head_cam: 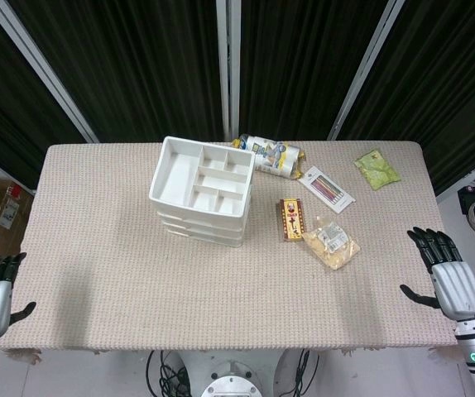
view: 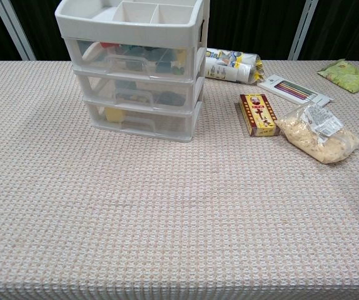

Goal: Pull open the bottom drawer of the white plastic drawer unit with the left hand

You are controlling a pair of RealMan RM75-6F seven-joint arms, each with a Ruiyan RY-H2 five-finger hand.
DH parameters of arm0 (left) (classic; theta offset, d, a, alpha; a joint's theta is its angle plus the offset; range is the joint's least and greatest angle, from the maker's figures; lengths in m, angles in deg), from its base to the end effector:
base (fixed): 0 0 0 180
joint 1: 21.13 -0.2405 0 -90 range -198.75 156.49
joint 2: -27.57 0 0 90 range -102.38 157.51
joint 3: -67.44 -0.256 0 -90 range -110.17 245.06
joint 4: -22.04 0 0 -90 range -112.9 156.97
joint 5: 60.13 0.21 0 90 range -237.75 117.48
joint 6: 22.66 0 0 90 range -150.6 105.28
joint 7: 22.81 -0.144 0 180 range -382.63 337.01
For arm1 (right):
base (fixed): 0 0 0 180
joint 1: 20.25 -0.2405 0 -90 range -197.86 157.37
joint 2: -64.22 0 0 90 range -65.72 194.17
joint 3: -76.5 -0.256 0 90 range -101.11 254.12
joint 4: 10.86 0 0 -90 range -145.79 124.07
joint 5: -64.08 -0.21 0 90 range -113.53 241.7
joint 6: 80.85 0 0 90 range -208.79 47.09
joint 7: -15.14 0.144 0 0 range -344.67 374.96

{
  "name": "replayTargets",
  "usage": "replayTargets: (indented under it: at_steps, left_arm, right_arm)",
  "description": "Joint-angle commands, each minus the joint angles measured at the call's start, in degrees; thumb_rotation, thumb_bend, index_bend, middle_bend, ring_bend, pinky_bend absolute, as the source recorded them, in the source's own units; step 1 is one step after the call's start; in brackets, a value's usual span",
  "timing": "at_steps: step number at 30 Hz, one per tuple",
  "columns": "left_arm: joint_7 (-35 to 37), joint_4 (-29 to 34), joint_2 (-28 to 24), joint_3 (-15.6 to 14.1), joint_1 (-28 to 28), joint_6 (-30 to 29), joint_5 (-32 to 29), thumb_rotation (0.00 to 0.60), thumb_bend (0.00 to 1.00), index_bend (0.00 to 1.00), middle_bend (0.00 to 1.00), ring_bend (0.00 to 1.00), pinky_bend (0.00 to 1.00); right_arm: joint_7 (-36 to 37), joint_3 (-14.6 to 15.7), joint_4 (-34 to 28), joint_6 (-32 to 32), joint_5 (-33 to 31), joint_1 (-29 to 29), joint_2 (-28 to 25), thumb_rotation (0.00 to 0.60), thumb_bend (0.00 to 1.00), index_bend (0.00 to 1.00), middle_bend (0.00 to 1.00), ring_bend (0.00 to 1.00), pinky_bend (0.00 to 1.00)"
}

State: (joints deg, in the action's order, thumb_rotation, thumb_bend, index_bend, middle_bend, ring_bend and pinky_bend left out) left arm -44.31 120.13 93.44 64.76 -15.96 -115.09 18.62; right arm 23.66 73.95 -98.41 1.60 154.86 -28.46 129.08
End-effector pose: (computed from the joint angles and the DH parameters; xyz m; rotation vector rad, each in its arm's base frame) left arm -0.3064 0.1596 0.1511 -1.3560 -0.7563 -0.6422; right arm -0.3080 -0.1988 0.1514 1.4876 -0.9353 1.0099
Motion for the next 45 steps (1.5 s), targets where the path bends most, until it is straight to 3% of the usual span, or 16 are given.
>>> replayTargets:
  at_steps: [1,12,15,17,19,21,26,33,41,45]
  left_arm:
    - [-0.4,0.5,-0.3,0.7,0.1,1.0,-0.5,0.600,0.09,0.16,0.21,0.16,0.19]
    - [3.4,2.6,0.6,2.6,0.8,3.5,0.9,0.600,0.09,0.16,0.24,0.19,0.23]
    - [8.8,5.8,1.1,4.0,2.5,7.1,-0.1,0.600,0.09,0.19,0.35,0.34,0.47]
    - [15.6,8.6,1.5,5.1,4.3,11.8,-1.7,0.600,0.10,0.24,0.43,0.48,0.71]
    - [24.2,10.9,2.4,6.9,6.2,16.5,-3.8,0.600,0.15,0.29,0.49,0.57,0.89]
    - [29.4,12.1,2.8,8.0,8.0,20.7,-5.8,0.600,0.21,0.31,0.55,0.66,0.97]
    - [40.6,15.7,4.3,11.8,12.7,32.7,-14.9,0.600,0.31,0.32,0.68,0.81,1.00]
    - [58.7,14.2,8.9,17.7,19.9,52.9,-29.1,0.600,0.35,0.25,0.75,0.87,1.00]
    - [61.5,7.4,16.8,20.5,26.6,57.8,-41.7,0.600,0.36,0.11,0.81,0.90,1.00]
    - [60.7,4.7,19.9,21.2,29.8,58.0,-46.5,0.600,0.37,0.09,0.82,0.91,1.00]
  right_arm:
    - [-1.0,-0.4,-0.4,-0.4,-0.5,-0.4,0.6,0.600,0.09,0.00,0.05,0.00,0.01]
    - [0.1,0.0,-1.1,2.5,0.4,0.9,-0.7,0.600,0.09,0.00,0.05,0.00,0.01]
    - [0.9,0.0,-1.2,4.1,1.3,1.4,-1.5,0.600,0.09,0.00,0.05,0.00,0.01]
    - [1.3,0.1,-1.3,4.9,2.1,1.5,-2.0,0.600,0.09,0.00,0.05,0.00,0.01]
    - [1.8,0.2,-1.5,5.4,2.8,1.5,-2.5,0.600,0.09,0.00,0.06,0.00,0.01]
    - [2.2,0.4,-1.5,5.5,3.2,1.6,-2.8,0.600,0.09,0.00,0.06,0.00,0.01]
    - [3.3,0.8,-1.2,6.4,4.1,1.9,-3.0,0.600,0.09,0.00,0.06,0.00,0.01]
    - [3.6,1.0,-1.5,7.2,5.1,1.9,-3.3,0.600,0.09,0.00,0.06,0.00,0.01]
    - [2.6,1.3,-2.9,7.7,5.6,2.2,-4.2,0.600,0.09,0.00,0.06,0.00,0.01]
    - [2.4,1.5,-3.1,7.8,5.4,2.6,-4.3,0.600,0.09,0.00,0.06,0.00,0.01]
